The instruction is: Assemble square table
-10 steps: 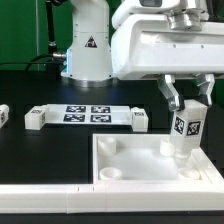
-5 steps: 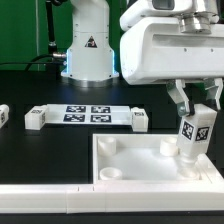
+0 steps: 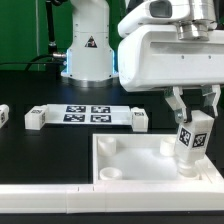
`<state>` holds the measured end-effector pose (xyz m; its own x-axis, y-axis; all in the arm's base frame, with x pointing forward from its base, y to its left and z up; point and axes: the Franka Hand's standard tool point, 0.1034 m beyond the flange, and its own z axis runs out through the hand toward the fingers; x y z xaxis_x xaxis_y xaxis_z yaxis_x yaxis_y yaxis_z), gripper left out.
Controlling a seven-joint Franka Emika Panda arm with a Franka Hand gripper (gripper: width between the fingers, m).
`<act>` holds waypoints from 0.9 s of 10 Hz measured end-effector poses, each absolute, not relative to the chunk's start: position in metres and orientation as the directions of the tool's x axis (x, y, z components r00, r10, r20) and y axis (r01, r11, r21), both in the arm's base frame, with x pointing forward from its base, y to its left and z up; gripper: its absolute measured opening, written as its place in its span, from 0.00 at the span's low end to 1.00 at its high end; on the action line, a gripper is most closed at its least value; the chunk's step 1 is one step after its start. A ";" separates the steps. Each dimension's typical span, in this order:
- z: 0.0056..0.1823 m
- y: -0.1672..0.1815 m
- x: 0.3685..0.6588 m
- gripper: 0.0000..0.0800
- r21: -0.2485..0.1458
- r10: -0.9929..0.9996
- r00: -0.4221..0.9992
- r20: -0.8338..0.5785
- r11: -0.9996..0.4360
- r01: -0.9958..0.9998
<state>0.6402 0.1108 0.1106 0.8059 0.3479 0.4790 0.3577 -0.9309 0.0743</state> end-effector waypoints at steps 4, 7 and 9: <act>0.104 0.114 0.639 0.36 0.072 0.351 0.808 0.473 -0.930 0.361; 0.096 0.115 0.636 0.36 0.069 0.353 0.811 0.467 -0.929 0.364; 0.093 0.115 0.635 0.36 0.081 0.346 0.792 0.503 -0.931 0.355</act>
Offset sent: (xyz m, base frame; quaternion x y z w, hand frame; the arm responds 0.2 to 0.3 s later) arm 0.0076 0.0059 -0.0063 -0.0074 -0.0023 0.0051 1.0000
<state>0.6354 0.1154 0.0933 0.7923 0.3457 0.5027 0.3548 -0.9314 0.0814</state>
